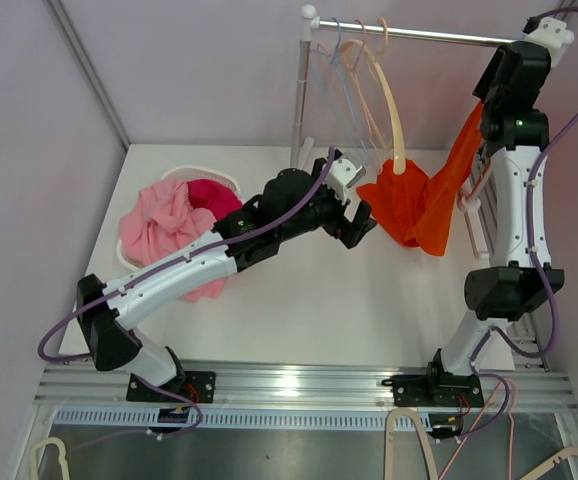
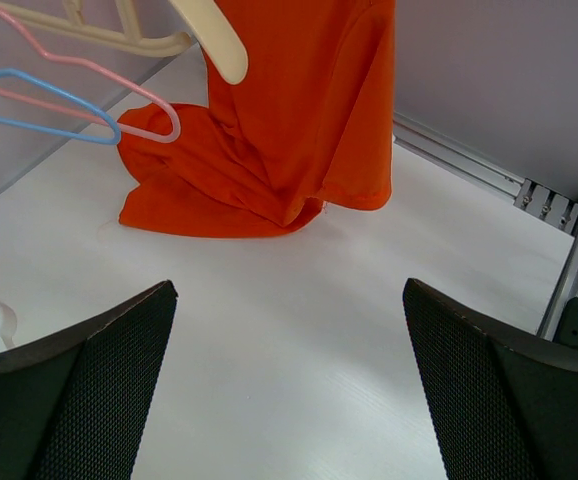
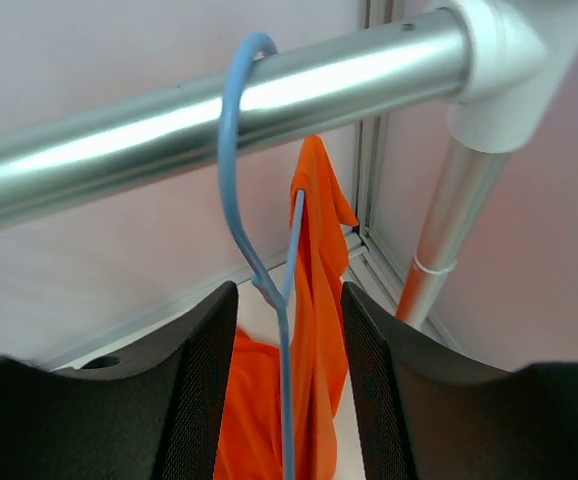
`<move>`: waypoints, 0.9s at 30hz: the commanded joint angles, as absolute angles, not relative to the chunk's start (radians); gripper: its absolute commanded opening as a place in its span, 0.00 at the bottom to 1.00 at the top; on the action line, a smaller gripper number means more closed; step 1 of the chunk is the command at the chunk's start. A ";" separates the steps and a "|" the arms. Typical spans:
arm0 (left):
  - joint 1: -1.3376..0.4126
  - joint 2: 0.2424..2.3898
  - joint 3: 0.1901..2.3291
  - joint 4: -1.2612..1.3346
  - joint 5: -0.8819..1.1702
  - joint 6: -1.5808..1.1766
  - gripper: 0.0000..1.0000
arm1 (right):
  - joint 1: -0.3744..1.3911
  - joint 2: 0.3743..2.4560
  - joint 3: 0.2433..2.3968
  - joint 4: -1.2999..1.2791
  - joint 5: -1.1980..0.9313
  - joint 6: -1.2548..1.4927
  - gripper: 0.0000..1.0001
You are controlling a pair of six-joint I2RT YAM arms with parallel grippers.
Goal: Remove the t-shirt from the hanger
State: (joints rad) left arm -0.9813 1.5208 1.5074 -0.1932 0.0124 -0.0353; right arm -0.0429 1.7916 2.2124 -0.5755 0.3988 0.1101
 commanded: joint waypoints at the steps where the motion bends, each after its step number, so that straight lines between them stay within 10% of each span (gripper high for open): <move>1: -0.986 1.532 1.525 -0.132 0.038 -0.031 0.99 | -0.034 1.845 2.284 -0.538 0.414 0.089 0.50; 9: -0.986 1.578 1.560 -0.143 0.029 -0.014 1.00 | -0.023 1.930 2.382 -0.554 0.428 0.084 0.45; 12: -0.986 1.578 1.554 -0.135 0.023 -0.017 1.00 | -0.006 1.925 2.378 -0.540 0.471 0.061 0.00; 27: -0.986 1.503 1.486 -0.109 0.043 -0.060 0.99 | 0.052 1.712 2.370 -0.563 0.276 0.000 0.00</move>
